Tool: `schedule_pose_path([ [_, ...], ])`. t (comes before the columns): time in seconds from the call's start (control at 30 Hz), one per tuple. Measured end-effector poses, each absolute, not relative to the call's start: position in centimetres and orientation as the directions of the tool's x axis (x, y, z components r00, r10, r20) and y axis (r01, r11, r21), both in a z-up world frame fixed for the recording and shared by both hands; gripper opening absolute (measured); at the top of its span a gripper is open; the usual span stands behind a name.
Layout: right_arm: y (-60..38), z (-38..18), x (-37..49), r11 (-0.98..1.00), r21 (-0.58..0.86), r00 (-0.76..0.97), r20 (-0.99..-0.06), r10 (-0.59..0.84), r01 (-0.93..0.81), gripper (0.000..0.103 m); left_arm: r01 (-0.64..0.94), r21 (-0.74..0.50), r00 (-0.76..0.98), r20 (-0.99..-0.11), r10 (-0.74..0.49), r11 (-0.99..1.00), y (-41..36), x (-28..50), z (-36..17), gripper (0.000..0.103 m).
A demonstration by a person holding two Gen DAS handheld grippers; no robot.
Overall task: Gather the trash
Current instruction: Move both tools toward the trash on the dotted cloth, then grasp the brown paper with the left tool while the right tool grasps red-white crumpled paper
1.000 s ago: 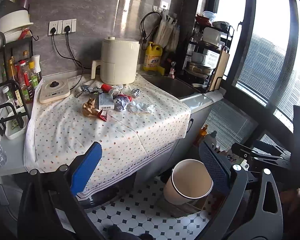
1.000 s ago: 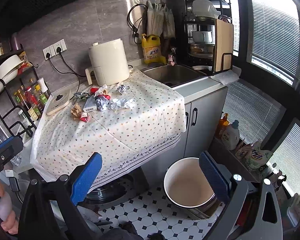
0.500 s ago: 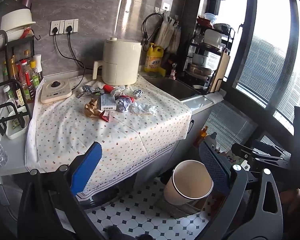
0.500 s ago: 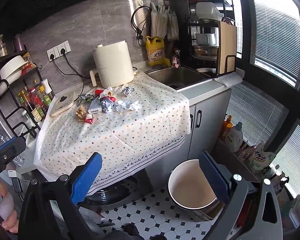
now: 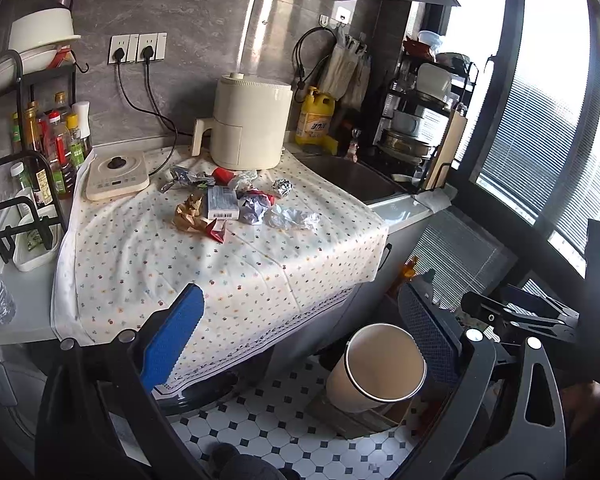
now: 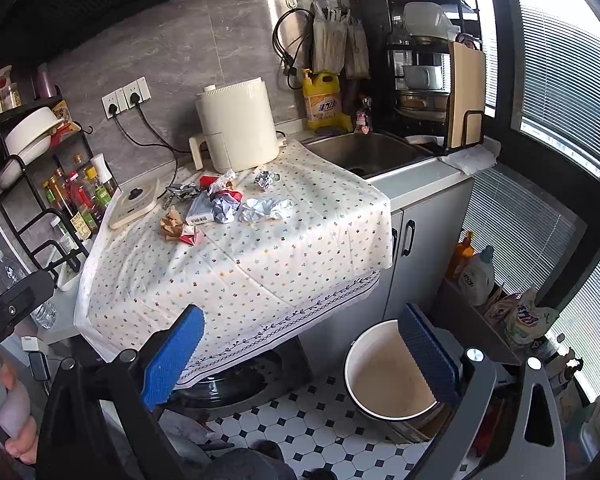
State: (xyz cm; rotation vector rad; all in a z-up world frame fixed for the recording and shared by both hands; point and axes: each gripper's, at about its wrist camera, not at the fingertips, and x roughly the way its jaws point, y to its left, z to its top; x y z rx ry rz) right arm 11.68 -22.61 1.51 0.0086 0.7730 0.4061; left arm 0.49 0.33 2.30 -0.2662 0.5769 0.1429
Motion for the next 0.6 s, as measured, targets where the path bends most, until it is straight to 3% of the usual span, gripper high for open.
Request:
schedule_pose_path([
  [0.6, -14.8, 0.0, 20.8, 0.89, 0.141, 0.574, -0.718, 0.393, -0.433, 0.095, -0.357, -0.236, 0.772, -0.62, 0.143, 0.904, 9.2, 8.2, -0.5, 0.097],
])
